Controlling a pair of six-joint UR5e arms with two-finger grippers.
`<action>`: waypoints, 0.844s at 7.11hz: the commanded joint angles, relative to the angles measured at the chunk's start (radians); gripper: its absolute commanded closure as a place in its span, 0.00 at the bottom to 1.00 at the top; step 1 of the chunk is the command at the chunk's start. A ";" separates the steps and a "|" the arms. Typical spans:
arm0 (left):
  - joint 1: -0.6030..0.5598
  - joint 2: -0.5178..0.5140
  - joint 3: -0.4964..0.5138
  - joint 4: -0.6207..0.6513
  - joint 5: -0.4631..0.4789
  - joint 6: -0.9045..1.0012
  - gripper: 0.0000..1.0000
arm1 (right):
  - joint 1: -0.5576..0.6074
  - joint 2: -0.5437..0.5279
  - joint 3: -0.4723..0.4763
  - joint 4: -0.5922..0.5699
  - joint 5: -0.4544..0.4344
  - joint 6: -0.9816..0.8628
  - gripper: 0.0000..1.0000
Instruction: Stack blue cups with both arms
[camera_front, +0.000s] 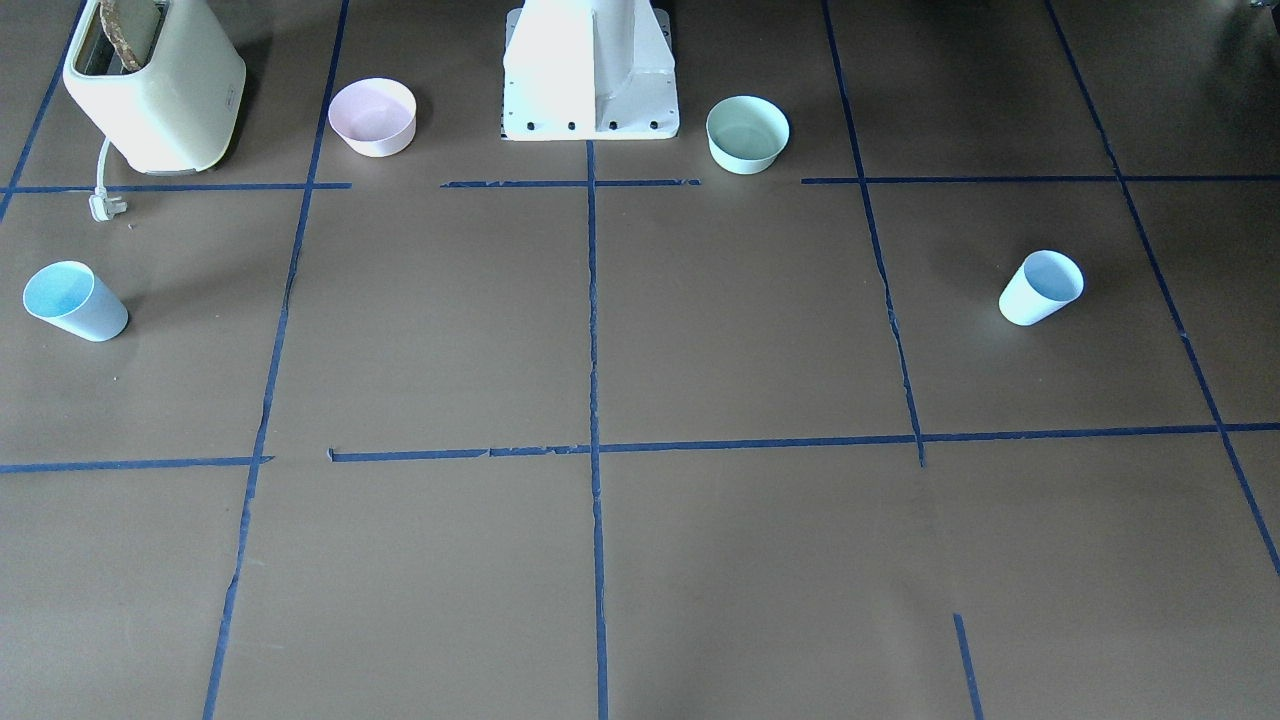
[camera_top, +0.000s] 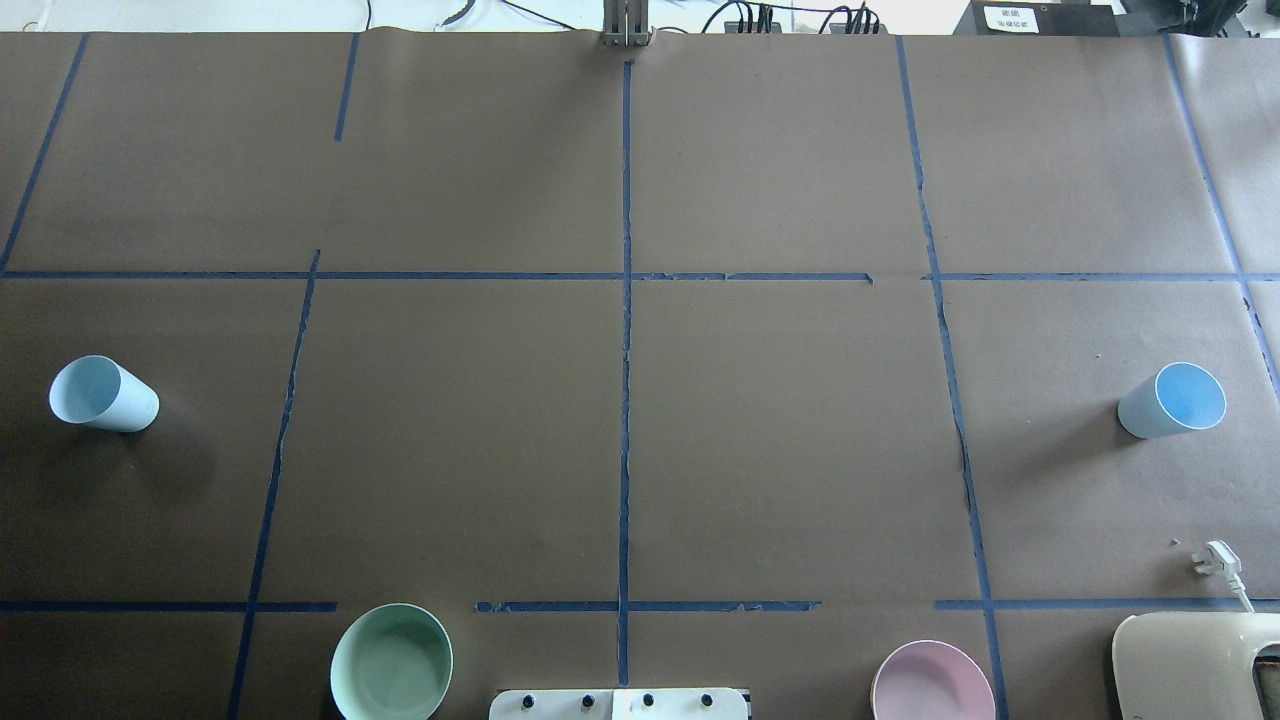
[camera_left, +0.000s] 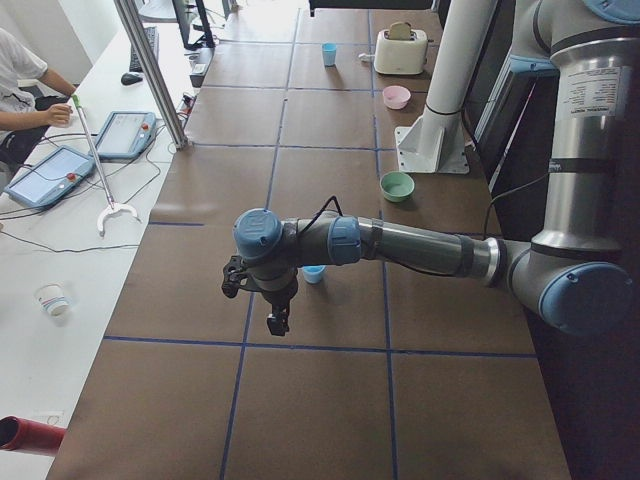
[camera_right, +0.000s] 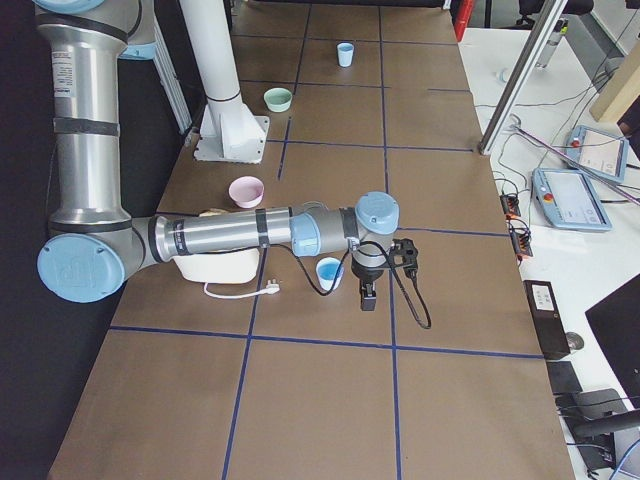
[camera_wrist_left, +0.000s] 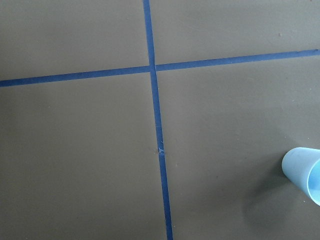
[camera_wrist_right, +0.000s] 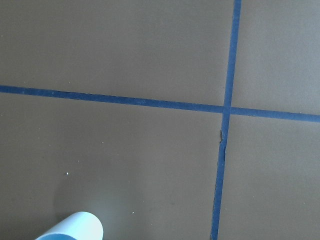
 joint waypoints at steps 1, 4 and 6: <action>0.002 0.011 -0.015 -0.048 -0.002 0.004 0.00 | 0.000 -0.005 0.002 0.008 -0.005 0.005 0.00; 0.164 0.014 -0.043 -0.168 -0.069 -0.243 0.00 | 0.000 -0.018 0.022 0.009 0.042 0.007 0.00; 0.297 0.068 -0.041 -0.405 -0.046 -0.520 0.00 | -0.002 -0.018 0.022 0.009 0.047 0.008 0.00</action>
